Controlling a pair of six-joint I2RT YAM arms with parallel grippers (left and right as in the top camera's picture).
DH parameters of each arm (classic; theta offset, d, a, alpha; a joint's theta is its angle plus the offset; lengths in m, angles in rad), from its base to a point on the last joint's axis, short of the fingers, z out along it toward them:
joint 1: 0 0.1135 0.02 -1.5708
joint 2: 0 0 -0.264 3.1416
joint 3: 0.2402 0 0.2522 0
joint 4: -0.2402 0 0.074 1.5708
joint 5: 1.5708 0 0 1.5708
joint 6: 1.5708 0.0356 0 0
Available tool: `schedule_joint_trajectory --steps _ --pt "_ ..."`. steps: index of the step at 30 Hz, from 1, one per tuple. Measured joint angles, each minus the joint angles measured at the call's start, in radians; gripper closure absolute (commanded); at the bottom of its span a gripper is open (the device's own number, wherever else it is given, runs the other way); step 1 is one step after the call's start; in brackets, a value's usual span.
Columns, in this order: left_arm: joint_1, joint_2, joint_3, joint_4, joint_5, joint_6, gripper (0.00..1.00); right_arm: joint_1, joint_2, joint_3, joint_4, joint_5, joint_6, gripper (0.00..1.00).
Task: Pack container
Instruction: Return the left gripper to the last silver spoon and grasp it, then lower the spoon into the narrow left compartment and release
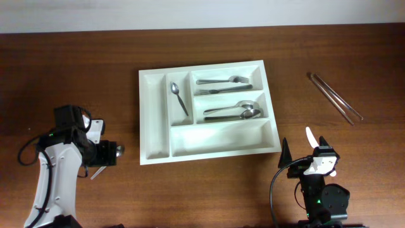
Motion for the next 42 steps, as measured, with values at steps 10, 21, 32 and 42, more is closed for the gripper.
schedule_joint_trajectory --steps 10,21,32,42 --pt "0.001 0.207 0.0 0.057 -0.01 0.177 0.41 0.0 0.0 0.0 0.0 0.0 0.0 0.01" --pt "0.001 0.344 0.025 0.072 -0.035 0.192 0.98 0.0 0.0 0.0 0.0 0.0 0.0 0.01" --pt "0.006 0.352 0.041 0.089 -0.026 0.191 0.98 0.0 0.0 0.0 0.0 0.0 0.0 0.01" --pt "-0.061 0.418 0.494 0.002 0.145 -0.053 0.98 0.0 0.0 0.0 0.0 0.0 0.0 0.01"
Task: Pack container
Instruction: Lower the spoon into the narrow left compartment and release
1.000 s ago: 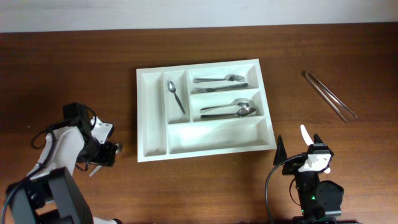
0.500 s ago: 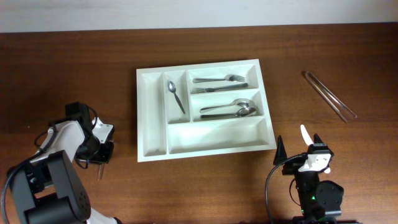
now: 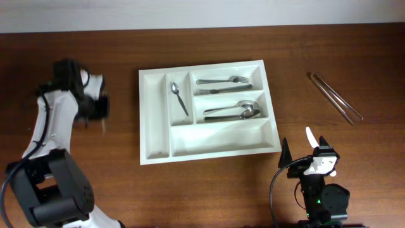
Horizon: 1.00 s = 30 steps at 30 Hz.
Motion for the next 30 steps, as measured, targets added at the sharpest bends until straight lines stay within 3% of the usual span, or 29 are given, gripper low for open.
schedule_joint_trajectory --steps 4,9,15,23,24,26,28,30 --pt "-0.089 0.0 0.196 0.006 0.165 -0.133 0.98 0.0 0.0 0.0 0.0 0.0 -0.001 0.01" --pt "-0.236 0.0 0.262 0.079 0.223 -0.275 0.98 0.0 0.0 0.0 0.0 0.0 -0.001 0.01" --pt "-0.458 0.018 0.263 0.103 0.09 -0.457 0.98 0.0 0.0 0.0 0.0 0.0 0.0 0.01" --pt "-0.52 0.214 0.266 0.107 0.013 -0.55 0.97 0.0 0.0 0.0 0.0 0.0 0.0 0.01" --pt "-0.52 0.229 0.266 0.107 0.01 -0.558 0.77 0.0 0.0 0.0 0.0 0.0 0.0 0.01" --pt "-0.52 0.247 0.266 0.108 0.005 -0.566 0.5 0.0 0.0 0.0 0.0 0.0 0.0 0.01" --pt "-0.52 0.249 0.266 0.114 0.003 -0.577 0.34 0.0 0.0 0.0 0.0 0.0 0.0 0.01" --pt "-0.52 0.249 0.266 0.123 0.003 -0.58 0.28 0.0 0.0 0.0 0.0 0.0 0.0 0.01"
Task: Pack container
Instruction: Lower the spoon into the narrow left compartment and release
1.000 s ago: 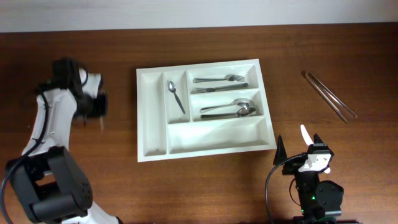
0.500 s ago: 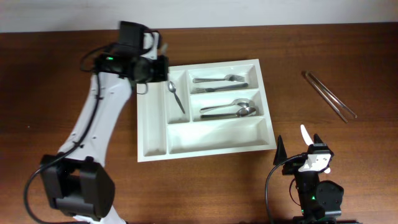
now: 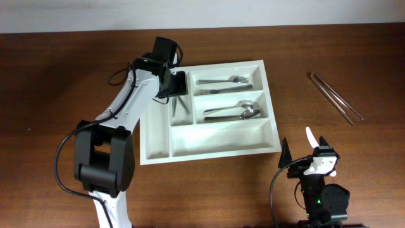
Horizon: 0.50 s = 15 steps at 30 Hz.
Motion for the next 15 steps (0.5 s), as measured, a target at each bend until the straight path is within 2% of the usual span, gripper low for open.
schedule_joint_trajectory --steps 4,7,12,15 --pt "0.0 0.0 0.006 -0.005 0.0 0.019 0.19 0.0 0.0 0.0 0.0 0.0 0.0 0.01" --pt "0.006 0.0 0.072 -0.058 0.002 0.05 0.08 0.0 0.0 0.0 0.0 0.0 0.0 0.01" --pt "0.074 -0.023 0.247 -0.135 -0.018 0.071 0.02 0.0 0.0 0.0 0.0 0.0 0.0 0.01" --pt "0.168 -0.088 0.326 -0.169 -0.071 0.076 0.01 0.0 0.0 0.0 0.0 0.0 0.0 0.01"
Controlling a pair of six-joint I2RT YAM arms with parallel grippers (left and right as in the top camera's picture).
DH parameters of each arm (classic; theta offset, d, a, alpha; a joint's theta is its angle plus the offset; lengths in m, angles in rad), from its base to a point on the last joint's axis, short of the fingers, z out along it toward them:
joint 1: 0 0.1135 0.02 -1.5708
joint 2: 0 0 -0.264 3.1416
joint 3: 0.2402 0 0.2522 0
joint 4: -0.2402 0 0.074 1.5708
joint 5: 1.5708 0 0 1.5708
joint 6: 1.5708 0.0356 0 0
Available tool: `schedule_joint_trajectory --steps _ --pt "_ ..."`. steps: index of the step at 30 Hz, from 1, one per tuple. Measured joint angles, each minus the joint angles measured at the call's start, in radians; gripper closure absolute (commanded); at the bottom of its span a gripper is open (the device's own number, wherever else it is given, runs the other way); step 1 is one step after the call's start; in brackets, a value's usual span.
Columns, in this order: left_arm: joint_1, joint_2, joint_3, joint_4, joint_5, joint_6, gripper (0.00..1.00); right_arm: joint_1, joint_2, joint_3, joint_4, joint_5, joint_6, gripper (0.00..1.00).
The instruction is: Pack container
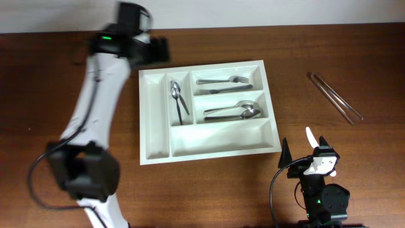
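The white cutlery tray (157,154) lies mid-table. Its narrow upright compartment holds two small spoons (178,99) side by side. Forks (221,81) fill the upper right compartment and larger spoons (234,111) the one below it. My left gripper (159,50) hovers, motion-blurred, just beyond the tray's back left corner, open with nothing in it. At the front right, my right gripper (304,145) rests open and empty.
Two clear chopstick-like sticks (335,97) lie on the wood to the right of the tray. The tray's far-left long compartment and wide front compartment hold nothing. The left arm (95,107) stretches along the tray's left side.
My left gripper was low over the narrow compartment; now it is raised past the tray's back left corner. A second small spoon lies beside the first one. The right arm is unmoved.
My left gripper was down at the front left of the table at a small utensil. Then it was lifted farther back on the left, holding it. Then it stood over the tray's narrow compartment. Now a second spoon lies there and the gripper is clear.
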Motion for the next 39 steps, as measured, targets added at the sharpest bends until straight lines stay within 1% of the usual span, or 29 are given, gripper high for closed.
schedule_joint_trajectory --steps 5,8,12,17,19,22,25,26,28,29,32,36,39 --pt "0.175 -0.135 0.042 -0.019 -0.054 0.0 0.01 0.0 0.0 0.0 0.0 0.0 0.0 0.01" --pt "0.227 -0.157 0.047 -0.053 -0.064 0.0 0.01 0.0 0.0 0.0 0.0 0.0 0.0 0.01" --pt "0.251 -0.156 0.045 -0.115 -0.067 0.0 0.01 0.0 0.0 0.0 0.0 0.0 0.0 0.01" --pt "0.252 -0.156 0.045 -0.127 -0.067 0.0 0.01 0.0 0.0 0.0 0.103 0.003 0.005 0.01" --pt "0.252 -0.156 0.045 -0.127 -0.067 0.0 0.01 0.0 0.001 0.015 0.072 0.018 0.024 0.01" --pt "0.252 -0.156 0.045 -0.129 -0.067 0.0 0.01 0.0 0.058 0.127 -0.048 0.075 0.041 0.01" --pt "0.252 -0.156 0.044 -0.129 -0.067 0.0 0.01 -0.006 0.196 0.338 -0.223 0.123 0.045 0.01" --pt "0.252 -0.156 0.045 -0.129 -0.067 0.0 0.01 -0.017 0.291 0.458 -0.305 0.14 0.045 0.01" --pt "0.252 -0.156 0.045 -0.129 -0.067 0.0 0.01 -0.029 0.4 0.591 -0.426 0.146 0.042 0.01" --pt "0.252 -0.156 0.045 -0.129 -0.067 0.0 0.01 -0.039 0.505 0.699 -0.501 0.151 0.032 0.01" --pt "0.252 -0.156 0.045 -0.127 -0.067 0.0 0.01 -0.053 0.749 0.955 -0.797 0.153 -0.005 0.01" --pt "0.252 -0.156 0.044 -0.129 -0.067 0.0 0.01 -0.083 0.933 1.13 -0.986 0.151 -0.018 0.01" --pt "0.252 -0.156 0.044 -0.13 -0.067 0.0 0.01 -0.128 1.038 1.17 -1.079 0.146 -0.027 0.01"
